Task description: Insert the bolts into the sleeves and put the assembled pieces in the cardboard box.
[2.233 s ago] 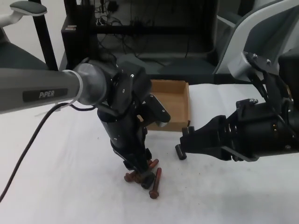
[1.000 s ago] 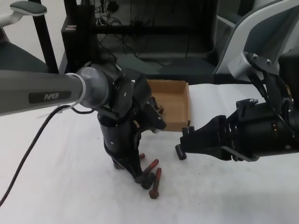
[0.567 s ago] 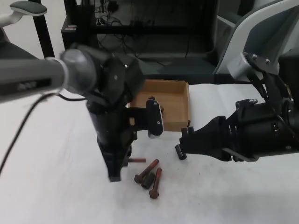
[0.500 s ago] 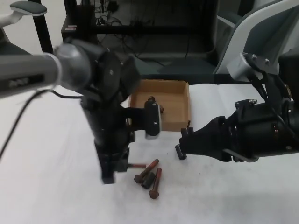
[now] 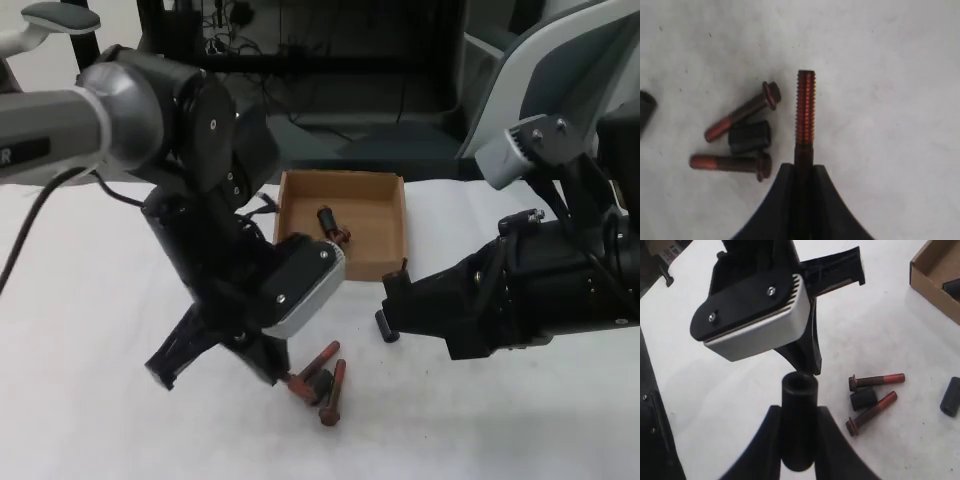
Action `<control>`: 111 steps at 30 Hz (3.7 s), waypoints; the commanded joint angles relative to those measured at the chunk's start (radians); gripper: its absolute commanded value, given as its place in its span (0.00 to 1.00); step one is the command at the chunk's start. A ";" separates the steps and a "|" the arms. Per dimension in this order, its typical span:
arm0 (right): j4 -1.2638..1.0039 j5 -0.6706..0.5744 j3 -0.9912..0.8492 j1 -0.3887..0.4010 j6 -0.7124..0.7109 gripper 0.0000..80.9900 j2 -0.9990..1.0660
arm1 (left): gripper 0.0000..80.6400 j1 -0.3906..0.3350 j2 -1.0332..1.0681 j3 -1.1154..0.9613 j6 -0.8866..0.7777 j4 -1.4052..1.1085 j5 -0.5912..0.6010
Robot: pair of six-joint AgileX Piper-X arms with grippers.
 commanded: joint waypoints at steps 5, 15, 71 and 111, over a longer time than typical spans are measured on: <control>-0.012 -0.015 -0.002 -0.004 -0.074 0.01 -0.013 | 0.02 -0.027 -0.013 0.020 0.363 -0.043 0.025; -0.012 -0.015 -0.002 -0.004 -0.157 0.01 -0.013 | 0.02 -0.030 -0.013 0.316 0.617 -0.199 -0.161; -0.012 -0.046 -0.002 -0.004 -0.148 0.01 -0.013 | 0.32 0.006 -0.013 0.383 0.271 -0.695 -0.159; -0.005 -0.105 -0.015 -0.017 0.130 0.01 -0.117 | 0.46 -0.102 -0.405 0.286 -1.559 -0.625 -0.292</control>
